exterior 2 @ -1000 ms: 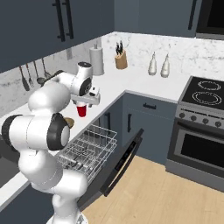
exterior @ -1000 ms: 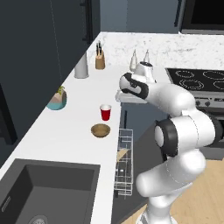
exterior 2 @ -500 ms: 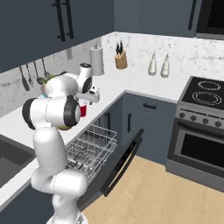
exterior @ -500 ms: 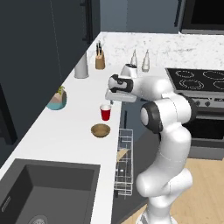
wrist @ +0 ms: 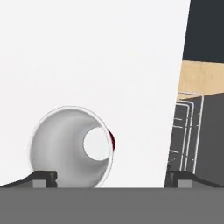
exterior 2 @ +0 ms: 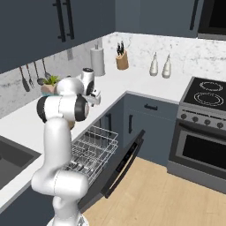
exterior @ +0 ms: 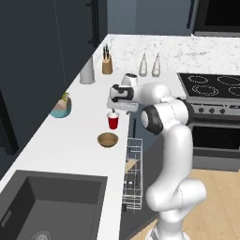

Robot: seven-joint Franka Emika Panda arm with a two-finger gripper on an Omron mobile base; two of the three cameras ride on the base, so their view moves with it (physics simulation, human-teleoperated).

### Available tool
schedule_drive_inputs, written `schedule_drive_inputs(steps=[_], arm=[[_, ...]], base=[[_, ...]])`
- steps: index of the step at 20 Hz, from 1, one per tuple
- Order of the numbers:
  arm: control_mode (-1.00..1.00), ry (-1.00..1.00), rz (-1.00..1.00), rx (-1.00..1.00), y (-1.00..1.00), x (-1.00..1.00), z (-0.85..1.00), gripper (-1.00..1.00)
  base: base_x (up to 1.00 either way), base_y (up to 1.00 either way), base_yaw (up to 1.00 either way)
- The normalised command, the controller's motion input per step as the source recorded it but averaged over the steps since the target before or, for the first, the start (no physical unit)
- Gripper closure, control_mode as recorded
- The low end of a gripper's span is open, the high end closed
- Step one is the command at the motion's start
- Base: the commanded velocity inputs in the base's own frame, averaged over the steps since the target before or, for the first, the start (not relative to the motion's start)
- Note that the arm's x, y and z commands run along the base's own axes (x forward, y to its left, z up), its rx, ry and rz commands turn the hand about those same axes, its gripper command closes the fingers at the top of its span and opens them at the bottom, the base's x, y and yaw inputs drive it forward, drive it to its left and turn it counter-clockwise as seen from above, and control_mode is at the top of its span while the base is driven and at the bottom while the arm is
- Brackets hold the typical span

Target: Pick up the cup and bowl from the counter, place them in the dishwasher, and close the dishwasher door.

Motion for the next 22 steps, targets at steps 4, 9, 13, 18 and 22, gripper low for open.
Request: schedule_drive_inputs(steps=[4, 9, 13, 18, 22], arm=[[-1.0, 0.0, -0.06, 0.0, 0.18, 0.43, -0.44, -1.0], [-1.0, 0.0, -0.06, 0.0, 0.08, 0.23, -0.36, -1.0], [-1.0, 0.0, -0.07, 0.0, 0.0, 0.04, -0.33, -1.0], [-1.0, 0.0, -0.07, 0.0, 0.0, 0.0, -0.29, -1.0], [-1.0, 0.0, -0.08, 0.0, 0.0, 0.0, -0.28, 1.0]], base=[[0.0, 0.0, 0.0], [0.0, 0.0, 0.0], [0.0, 0.0, 0.0], [0.0, 0.0, 0.0], [0.0, 0.0, 0.0]])
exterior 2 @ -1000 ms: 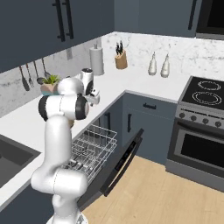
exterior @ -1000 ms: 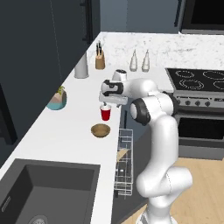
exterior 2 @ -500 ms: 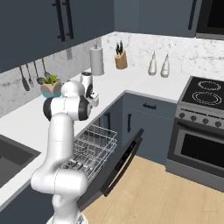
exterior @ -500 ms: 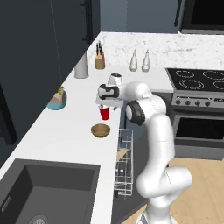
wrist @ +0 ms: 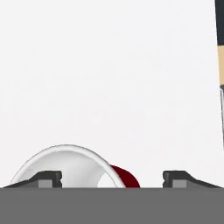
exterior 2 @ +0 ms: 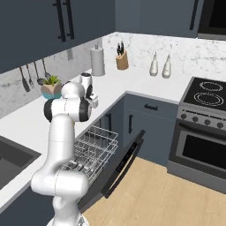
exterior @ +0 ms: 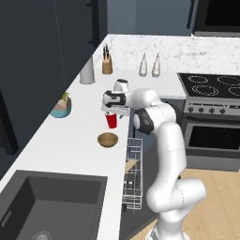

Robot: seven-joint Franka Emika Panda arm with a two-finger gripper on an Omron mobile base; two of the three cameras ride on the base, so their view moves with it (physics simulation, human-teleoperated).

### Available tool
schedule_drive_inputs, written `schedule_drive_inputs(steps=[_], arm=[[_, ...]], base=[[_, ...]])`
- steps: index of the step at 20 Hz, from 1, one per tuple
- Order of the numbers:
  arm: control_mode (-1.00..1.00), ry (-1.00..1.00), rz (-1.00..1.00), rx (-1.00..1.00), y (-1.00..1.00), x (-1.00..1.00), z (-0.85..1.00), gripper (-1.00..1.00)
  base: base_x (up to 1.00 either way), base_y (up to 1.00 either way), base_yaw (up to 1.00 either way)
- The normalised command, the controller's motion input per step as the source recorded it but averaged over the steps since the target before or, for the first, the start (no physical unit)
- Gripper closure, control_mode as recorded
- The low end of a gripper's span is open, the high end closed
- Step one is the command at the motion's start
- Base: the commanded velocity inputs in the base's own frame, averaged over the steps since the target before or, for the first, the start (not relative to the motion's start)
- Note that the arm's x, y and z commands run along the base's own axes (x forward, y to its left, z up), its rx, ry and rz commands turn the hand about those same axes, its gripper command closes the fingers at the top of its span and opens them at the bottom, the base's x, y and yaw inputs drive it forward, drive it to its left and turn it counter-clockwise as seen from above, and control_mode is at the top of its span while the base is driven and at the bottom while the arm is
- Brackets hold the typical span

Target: Pick up the cup and bowl from the counter, place them in the dishwasher, and close the dishwasher door.

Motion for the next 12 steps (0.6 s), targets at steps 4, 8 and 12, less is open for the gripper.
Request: schedule_drive_inputs(steps=[4, 8, 12], arm=[[-1.0, 0.0, -0.12, 0.0, 0.0, -0.12, -0.19, 1.0], [-1.0, 0.0, -0.18, 0.0, -0.21, -0.47, -0.13, 1.0], [-1.0, 0.0, -0.21, 0.0, -0.55, -0.9, -0.12, 1.0]], base=[[0.0, 0.0, 0.0], [0.0, 0.0, 0.0], [0.0, 0.0, 0.0]])
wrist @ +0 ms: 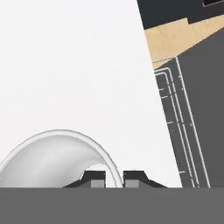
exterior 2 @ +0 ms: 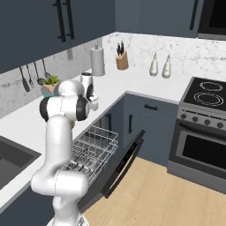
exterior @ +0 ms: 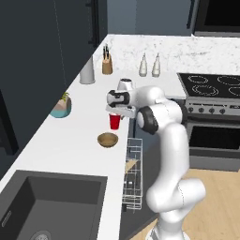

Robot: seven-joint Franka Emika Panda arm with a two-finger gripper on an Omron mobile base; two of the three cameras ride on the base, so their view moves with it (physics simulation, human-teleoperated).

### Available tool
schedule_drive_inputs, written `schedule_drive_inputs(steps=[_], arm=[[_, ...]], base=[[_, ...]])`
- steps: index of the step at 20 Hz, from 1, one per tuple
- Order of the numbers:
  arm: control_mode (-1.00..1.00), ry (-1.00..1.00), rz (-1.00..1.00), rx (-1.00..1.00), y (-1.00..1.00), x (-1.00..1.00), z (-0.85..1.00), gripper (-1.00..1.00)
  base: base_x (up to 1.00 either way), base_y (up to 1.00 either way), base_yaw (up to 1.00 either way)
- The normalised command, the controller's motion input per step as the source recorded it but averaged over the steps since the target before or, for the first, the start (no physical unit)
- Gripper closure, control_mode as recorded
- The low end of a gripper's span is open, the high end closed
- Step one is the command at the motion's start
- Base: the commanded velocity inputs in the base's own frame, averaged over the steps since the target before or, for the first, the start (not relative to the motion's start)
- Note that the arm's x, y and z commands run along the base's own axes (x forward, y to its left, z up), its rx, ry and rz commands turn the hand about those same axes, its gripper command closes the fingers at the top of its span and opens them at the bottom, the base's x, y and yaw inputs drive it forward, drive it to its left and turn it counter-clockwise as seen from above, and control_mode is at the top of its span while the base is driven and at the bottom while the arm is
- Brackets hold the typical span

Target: Pick up the cup and bowl from the counter, place them in the dishwasher, and close the dishwasher door.

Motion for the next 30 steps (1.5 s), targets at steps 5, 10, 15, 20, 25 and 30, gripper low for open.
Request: schedule_drive_inputs(steps=[5, 10, 15, 20, 25, 30], arm=[[-1.0, -0.01, -0.23, 0.04, -0.89, -1.0, -0.01, 1.0], [-1.0, -0.04, -0.24, 0.05, -0.99, -1.0, 0.0, 1.0], [-1.0, -0.01, -0.21, 0.13, -0.64, -0.69, -0.2, 1.0], [-1.0, 0.0, -0.2, 0.26, -0.37, -0.06, -0.43, 1.0], [-1.0, 0.0, -0.19, 0.24, -0.09, 0.16, -0.49, 1.0], [-1.0, 0.04, -0.14, 0.22, 0.01, 0.51, -0.36, 1.0]], base=[[0.0, 0.0, 0.0], [0.0, 0.0, 0.0], [0.0, 0.0, 0.0], [0.0, 0.0, 0.0], [0.0, 0.0, 0.0], [0.0, 0.0, 0.0]])
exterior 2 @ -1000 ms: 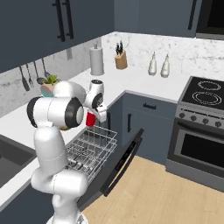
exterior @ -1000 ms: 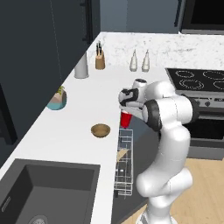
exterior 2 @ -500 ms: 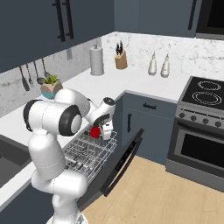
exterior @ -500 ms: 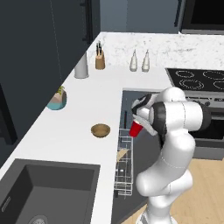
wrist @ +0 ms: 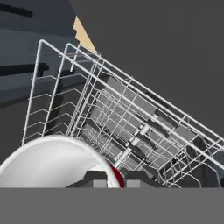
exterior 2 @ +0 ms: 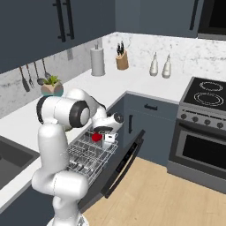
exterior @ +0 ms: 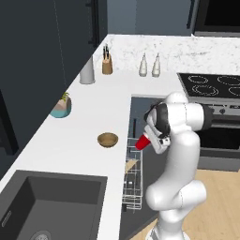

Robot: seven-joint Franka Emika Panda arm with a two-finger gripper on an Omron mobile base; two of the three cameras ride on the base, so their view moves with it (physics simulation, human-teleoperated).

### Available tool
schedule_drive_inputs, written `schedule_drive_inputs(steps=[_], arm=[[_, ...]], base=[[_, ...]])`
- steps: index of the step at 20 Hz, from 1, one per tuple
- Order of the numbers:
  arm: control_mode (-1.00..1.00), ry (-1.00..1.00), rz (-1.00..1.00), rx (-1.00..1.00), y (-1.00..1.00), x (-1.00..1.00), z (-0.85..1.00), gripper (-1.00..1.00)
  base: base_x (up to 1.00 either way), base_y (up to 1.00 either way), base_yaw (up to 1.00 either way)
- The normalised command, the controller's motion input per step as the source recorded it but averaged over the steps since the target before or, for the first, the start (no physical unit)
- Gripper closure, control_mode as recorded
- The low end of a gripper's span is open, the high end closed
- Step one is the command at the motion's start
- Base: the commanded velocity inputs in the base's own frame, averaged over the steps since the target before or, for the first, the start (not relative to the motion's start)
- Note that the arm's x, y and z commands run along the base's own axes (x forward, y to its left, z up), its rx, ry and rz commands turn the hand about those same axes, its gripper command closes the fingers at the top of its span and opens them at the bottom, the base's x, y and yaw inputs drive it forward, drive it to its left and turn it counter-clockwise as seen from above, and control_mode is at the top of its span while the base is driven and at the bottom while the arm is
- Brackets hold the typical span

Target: Pick up the cup and bowl from the counter, place them in the dishwasher, and close the dishwasher door.

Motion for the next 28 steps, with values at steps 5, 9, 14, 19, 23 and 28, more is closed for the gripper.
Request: schedule_drive_inputs(steps=[5, 9, 14, 19, 23, 28], arm=[[-1.0, 0.11, -0.13, 0.17, 0.02, 0.53, -0.29, 1.0], [-1.0, 0.19, -0.13, 0.15, 0.02, 0.57, -0.33, 1.0], [-1.0, 0.23, -0.11, 0.16, 0.02, 0.7, -0.32, 1.0], [-1.0, 0.24, -0.09, 0.15, 0.04, 0.61, -0.4, 1.0], [-1.0, 0.22, -0.07, 0.13, 0.18, 0.38, -0.47, 1.0], [-1.0, 0.16, -0.06, 0.09, 0.27, 0.09, -0.45, 1.0]], base=[[0.0, 0.0, 0.0], [0.0, 0.0, 0.0], [0.0, 0.0, 0.0], [0.0, 0.0, 0.0], [0.0, 0.0, 0.0], [0.0, 0.0, 0.0]])
